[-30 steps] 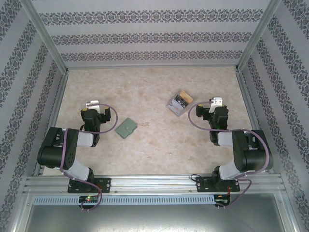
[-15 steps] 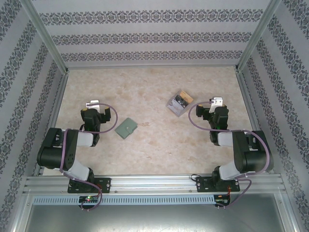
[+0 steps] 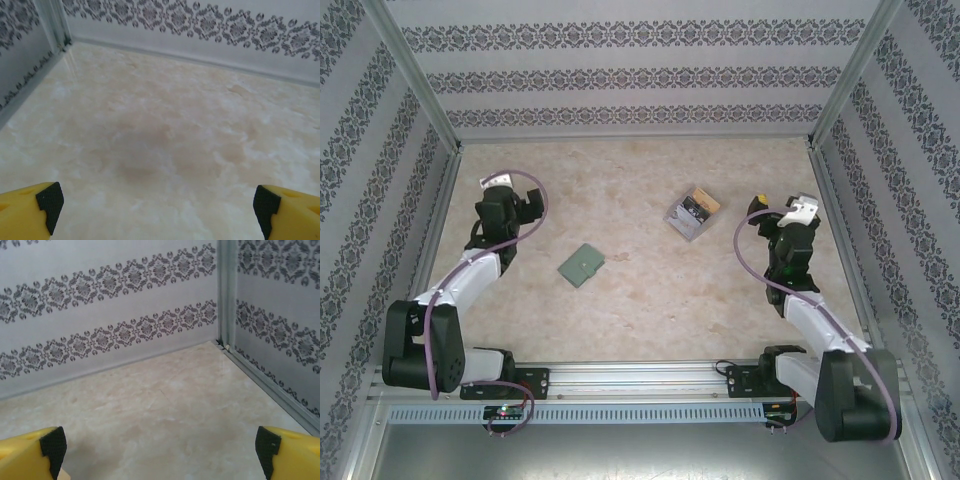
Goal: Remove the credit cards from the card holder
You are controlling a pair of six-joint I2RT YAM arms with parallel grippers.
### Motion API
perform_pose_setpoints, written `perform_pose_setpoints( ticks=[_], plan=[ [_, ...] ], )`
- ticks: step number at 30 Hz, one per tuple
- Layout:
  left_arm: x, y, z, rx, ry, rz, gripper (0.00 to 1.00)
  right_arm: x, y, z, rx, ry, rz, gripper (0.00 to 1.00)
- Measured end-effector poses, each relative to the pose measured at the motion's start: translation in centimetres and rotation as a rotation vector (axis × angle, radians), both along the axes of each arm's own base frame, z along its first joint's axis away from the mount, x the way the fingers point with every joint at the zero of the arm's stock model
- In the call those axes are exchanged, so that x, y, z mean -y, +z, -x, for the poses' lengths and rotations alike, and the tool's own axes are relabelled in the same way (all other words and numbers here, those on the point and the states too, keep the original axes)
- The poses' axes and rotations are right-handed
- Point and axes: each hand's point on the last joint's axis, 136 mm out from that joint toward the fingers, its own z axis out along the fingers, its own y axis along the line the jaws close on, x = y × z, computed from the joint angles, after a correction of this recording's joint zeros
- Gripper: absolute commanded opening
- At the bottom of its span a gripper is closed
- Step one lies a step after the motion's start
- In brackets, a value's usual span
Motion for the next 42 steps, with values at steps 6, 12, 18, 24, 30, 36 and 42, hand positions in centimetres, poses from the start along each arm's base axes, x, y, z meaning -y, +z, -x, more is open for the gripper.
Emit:
perform_pose_setpoints(
  ticks=[6, 12, 18, 24, 30, 36, 42],
  plan=[
    [1.5, 0.2, 0.0, -0.091, -0.030, 0.127, 0.99, -1.0, 0.8, -0.5, -0.138, 0.041, -0.087, 0.98],
    [3.3, -2.3, 0.4, -0.252, -0.071, 0.231, 0.99, -4.6, -0.2, -2.8, -0.298, 0.200, -0.226, 0.98],
    [5.3, -6.0, 3.0, -0.449, -0.118, 0.330, 1.00, -13.6, -3.9, -2.4, -0.529, 0.419, -0.232, 0.98],
    [8.1, -8.6, 6.2, -0.584, -0.197, 0.482, 0.93, -23.9, -5.1, -1.4, -0.642, 0.640, -0.197, 0.98],
    [10.2, -10.2, 8.4, -0.676, -0.254, 0.582, 0.89, -29.4, -7.9, -1.6, -0.752, 0.717, -0.242, 0.96],
    [11.9, -11.8, 9.4, -0.760, -0.294, 0.615, 0.83, -30.8, -9.8, -1.3, -0.821, 0.712, -0.303, 0.95],
    [13.0, -13.7, 10.3, -0.843, -0.309, 0.622, 0.86, -31.5, -9.6, -1.9, -0.816, 0.708, -0.336, 0.95]
  ],
)
